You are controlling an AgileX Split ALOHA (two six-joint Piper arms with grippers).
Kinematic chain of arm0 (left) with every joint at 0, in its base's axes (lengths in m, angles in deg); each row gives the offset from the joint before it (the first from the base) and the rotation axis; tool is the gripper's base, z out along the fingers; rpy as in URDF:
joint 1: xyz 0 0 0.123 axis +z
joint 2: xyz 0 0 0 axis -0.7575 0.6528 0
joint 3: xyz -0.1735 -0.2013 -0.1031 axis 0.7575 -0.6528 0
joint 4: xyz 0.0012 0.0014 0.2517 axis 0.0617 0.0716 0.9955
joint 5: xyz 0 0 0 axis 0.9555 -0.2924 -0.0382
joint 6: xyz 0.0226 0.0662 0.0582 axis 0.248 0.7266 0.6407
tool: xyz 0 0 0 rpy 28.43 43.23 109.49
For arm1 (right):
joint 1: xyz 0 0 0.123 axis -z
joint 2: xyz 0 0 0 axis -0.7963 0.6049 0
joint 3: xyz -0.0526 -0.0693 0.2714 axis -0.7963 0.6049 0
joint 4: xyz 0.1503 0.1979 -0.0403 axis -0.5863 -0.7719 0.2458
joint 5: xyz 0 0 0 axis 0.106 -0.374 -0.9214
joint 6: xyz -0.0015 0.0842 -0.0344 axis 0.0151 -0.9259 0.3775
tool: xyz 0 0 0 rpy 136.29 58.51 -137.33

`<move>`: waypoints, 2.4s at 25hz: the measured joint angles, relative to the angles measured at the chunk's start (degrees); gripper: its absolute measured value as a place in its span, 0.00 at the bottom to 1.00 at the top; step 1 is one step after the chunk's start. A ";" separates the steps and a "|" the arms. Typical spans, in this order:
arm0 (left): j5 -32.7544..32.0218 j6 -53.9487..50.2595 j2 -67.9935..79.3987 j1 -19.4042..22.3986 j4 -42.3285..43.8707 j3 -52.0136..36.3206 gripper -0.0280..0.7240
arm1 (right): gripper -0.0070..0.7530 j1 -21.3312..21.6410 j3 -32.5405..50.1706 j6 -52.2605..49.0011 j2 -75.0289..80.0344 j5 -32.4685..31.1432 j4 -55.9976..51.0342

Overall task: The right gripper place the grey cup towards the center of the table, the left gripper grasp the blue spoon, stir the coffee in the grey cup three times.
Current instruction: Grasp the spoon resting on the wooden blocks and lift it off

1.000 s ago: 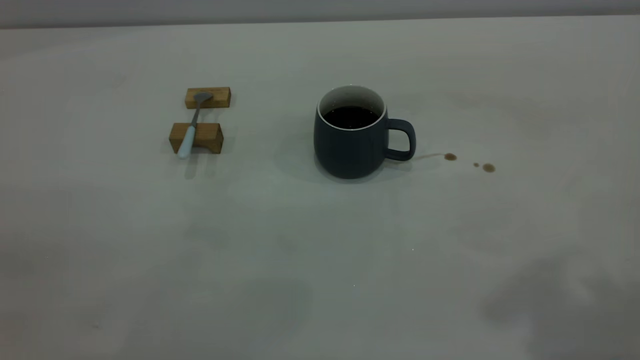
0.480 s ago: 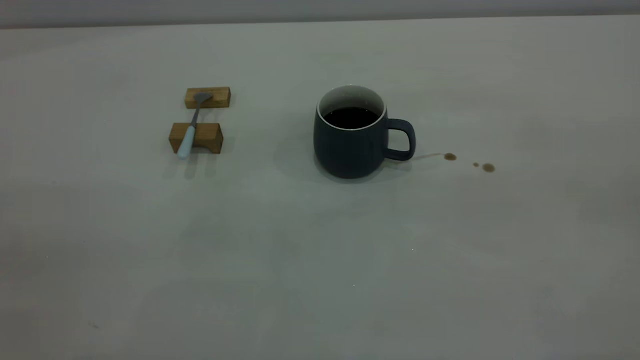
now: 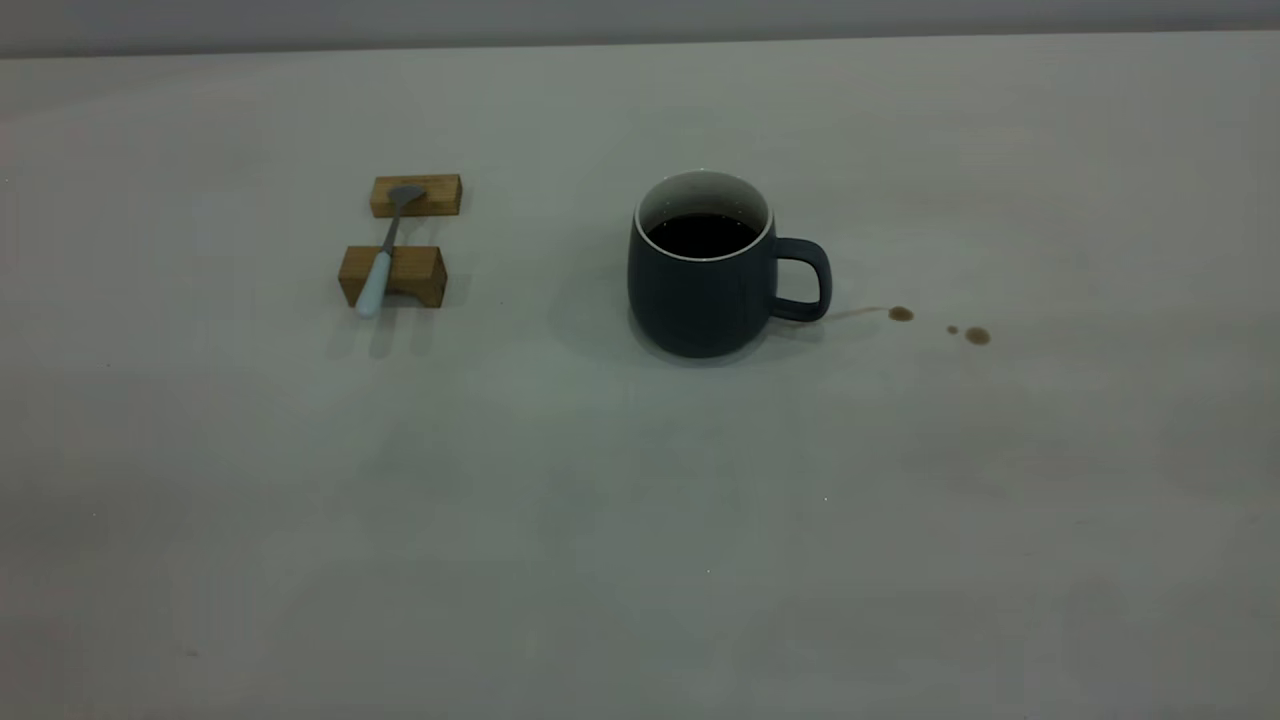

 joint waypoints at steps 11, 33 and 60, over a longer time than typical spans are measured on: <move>0.00 0.00 0.00 0.00 0.00 0.00 0.53 | 0.83 0.13 0.94 0.22 -0.51 -0.11 -0.09; 0.00 0.00 0.00 0.00 0.00 0.00 0.53 | 0.28 0.13 0.94 0.42 -0.51 -0.11 -0.13; 30.49 -1.51 94.19 -4.62 -5.00 28.14 0.92 | 0.32 0.13 0.94 0.47 -0.51 -0.11 -0.13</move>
